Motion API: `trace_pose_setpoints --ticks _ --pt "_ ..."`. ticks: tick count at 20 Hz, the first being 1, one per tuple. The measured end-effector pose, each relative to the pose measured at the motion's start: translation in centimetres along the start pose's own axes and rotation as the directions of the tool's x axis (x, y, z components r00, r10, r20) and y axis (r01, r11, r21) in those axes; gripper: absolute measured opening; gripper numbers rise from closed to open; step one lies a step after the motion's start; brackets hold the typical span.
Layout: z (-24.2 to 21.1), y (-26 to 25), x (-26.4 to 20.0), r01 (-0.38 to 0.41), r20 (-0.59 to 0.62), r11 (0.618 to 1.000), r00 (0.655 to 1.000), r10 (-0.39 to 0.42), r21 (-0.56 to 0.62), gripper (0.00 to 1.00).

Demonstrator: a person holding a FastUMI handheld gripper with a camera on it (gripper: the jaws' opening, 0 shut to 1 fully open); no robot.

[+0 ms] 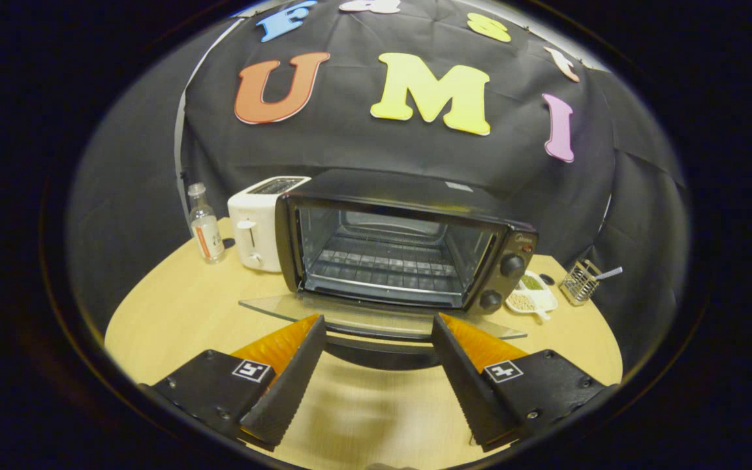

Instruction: Open the toaster oven, put the food inside, and close the toaster oven door.

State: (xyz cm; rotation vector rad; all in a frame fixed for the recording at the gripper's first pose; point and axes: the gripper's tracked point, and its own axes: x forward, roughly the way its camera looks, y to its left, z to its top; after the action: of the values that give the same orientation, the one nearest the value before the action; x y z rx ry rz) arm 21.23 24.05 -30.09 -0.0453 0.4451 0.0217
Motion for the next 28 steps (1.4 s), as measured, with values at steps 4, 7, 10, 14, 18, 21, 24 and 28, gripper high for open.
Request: trace_pose_setpoints --ticks 4,7,10,14,18,21,24,28 --pt "-1.8 0.4 -0.1 -0.005 -0.02 1.0 1.0 0.005 -0.005 1.0" --pt "-3.1 0.7 0.0 -0.015 -0.045 1.0 0.999 0.014 -0.017 1.0" --pt "-5.5 1.0 0.5 -0.022 -0.093 1.0 0.995 0.022 -0.005 1.0" --pt "-8.3 1.2 1.5 -0.024 -0.158 1.0 0.987 0.025 0.01 1.0" --pt "-9.5 1.3 2.1 -0.027 -0.172 1.0 0.985 0.029 0.01 1.0" --pt "-9.4 1.2 2.1 -0.036 -0.168 0.999 0.985 0.036 0.004 1.0" --pt "-8.3 1.0 1.0 -0.056 -0.14 0.998 0.989 0.055 -0.009 1.0" --pt "-6.1 -2.1 -1.1 -0.081 -0.098 0.996 0.992 0.076 -0.039 1.0"
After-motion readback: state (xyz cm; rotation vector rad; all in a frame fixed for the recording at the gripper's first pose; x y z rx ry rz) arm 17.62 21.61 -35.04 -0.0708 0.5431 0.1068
